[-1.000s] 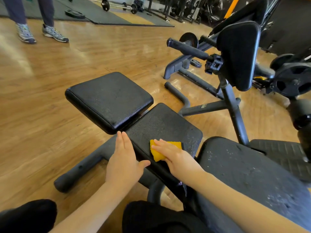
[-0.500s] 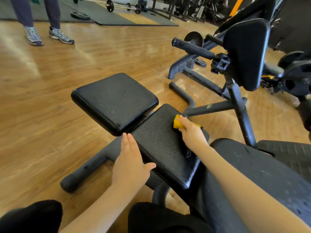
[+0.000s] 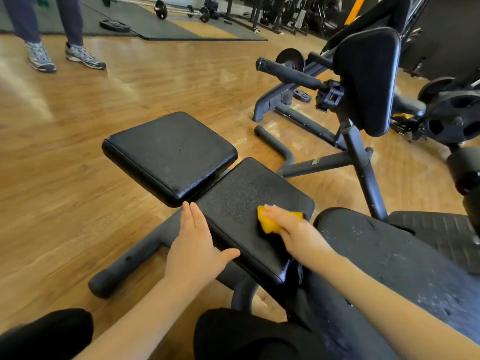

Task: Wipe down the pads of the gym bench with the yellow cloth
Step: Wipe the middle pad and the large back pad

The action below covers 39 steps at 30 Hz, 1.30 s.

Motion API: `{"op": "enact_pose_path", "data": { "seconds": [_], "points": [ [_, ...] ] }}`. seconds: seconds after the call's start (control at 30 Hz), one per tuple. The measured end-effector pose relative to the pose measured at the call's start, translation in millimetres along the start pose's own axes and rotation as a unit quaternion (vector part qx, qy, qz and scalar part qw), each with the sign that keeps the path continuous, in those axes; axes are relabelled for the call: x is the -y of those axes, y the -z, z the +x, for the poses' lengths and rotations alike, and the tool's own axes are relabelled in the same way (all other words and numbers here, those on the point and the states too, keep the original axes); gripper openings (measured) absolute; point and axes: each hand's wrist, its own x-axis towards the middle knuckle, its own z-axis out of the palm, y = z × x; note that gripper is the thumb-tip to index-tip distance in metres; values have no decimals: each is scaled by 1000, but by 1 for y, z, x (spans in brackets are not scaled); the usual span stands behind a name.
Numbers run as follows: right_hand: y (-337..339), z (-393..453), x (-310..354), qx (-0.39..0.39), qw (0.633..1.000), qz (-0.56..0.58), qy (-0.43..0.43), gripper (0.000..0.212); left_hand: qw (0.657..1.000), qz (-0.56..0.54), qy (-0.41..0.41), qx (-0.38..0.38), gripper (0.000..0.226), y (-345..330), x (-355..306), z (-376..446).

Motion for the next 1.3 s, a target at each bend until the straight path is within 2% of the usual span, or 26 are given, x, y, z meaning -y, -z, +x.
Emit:
{"op": "enact_pose_path", "data": {
  "seconds": [0.2,0.33,0.43,0.6,0.8,0.9,0.97,1.03,1.17,1.3],
  "points": [
    [16,58,-47,-113,985,-22,-125,46,999,36,-25,-1,124,-1,7,-2],
    [7,59,-44,-122,981,-12,-151,49,998,53,-17,3,124,-1,4,-1],
    [0,44,-26,-78,989,-21,-124,49,999,52,-10,4,124,-2,3,-1],
    [-34,-8,18,-27,1000,-7,0,53,998,54,4,-16,125,-5,-2,0],
    [-27,-8,9,0,998,-20,57,49,999,44,-7,-13,126,-4,2,1],
    [-6,18,-25,-38,999,0,-17,46,999,30,-11,-7,124,-3,5,0],
    [9,40,-46,-94,991,4,-99,45,999,31,-19,-15,123,-5,5,-3],
    [14,57,-56,-145,979,-3,-146,40,999,37,-23,-22,122,-6,5,-4],
    [4,61,-50,-134,976,-42,-169,46,999,45,-20,-14,121,-5,5,-3],
    [-19,28,-9,-93,991,-53,-83,51,999,40,-9,-4,122,-5,3,-3]
  ]
}}
